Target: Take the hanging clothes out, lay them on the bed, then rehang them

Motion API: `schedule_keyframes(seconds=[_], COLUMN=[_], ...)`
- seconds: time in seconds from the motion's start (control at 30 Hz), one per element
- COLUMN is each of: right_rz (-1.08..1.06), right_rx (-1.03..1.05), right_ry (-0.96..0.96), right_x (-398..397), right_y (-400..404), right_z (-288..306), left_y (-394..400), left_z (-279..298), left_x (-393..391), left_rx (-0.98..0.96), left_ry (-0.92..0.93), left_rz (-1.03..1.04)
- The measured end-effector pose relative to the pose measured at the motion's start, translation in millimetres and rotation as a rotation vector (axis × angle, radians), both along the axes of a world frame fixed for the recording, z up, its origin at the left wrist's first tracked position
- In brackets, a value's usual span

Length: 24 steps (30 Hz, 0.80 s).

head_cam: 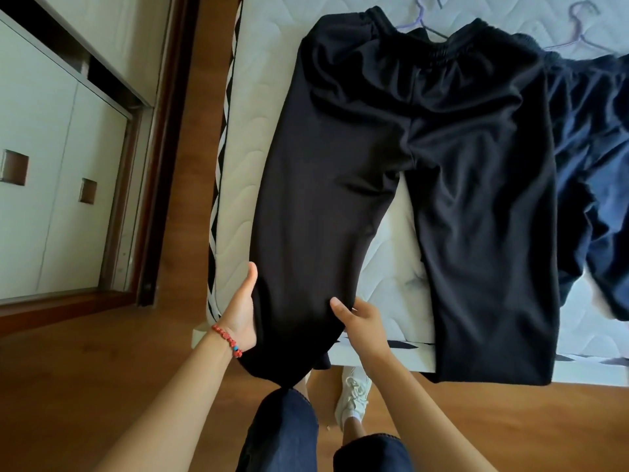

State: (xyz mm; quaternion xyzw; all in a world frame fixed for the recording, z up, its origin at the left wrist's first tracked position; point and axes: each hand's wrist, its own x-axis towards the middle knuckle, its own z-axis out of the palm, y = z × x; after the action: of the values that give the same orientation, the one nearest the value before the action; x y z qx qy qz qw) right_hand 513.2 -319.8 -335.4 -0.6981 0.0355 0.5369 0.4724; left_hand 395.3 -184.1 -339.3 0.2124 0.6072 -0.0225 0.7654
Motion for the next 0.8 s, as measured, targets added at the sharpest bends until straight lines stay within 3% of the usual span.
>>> schedule_keyframes(seconds=[0.2,0.37,0.43,0.53,0.67,0.8], right_rz=[-0.078,-0.242,-0.307,-0.347,-0.288,-0.03], right_rx=[-0.032,-0.069,-0.075,-0.031,0.116,0.0], right_ry=[-0.042,-0.122,-0.08,0.153,0.409,0.326], right_x=[0,16,20,21,11,2], right_y=[-9,-18,-19,-21,-33,-42], right_z=[11,17,20,22,17,17], left_y=[-10,-9,-8,-11,-18,-20], left_z=[18,23,24,24,23,27], left_x=[-5,-12,-17,-24,-34,-44], left_rx=[-0.047,0.07,0.13,0.168,0.128,0.155], left_ry=[-0.077,-0.062,-0.065,-0.122,-0.157,-0.136], left_rz=[-0.05,-0.037,-0.027,0.026,-0.032,-0.211])
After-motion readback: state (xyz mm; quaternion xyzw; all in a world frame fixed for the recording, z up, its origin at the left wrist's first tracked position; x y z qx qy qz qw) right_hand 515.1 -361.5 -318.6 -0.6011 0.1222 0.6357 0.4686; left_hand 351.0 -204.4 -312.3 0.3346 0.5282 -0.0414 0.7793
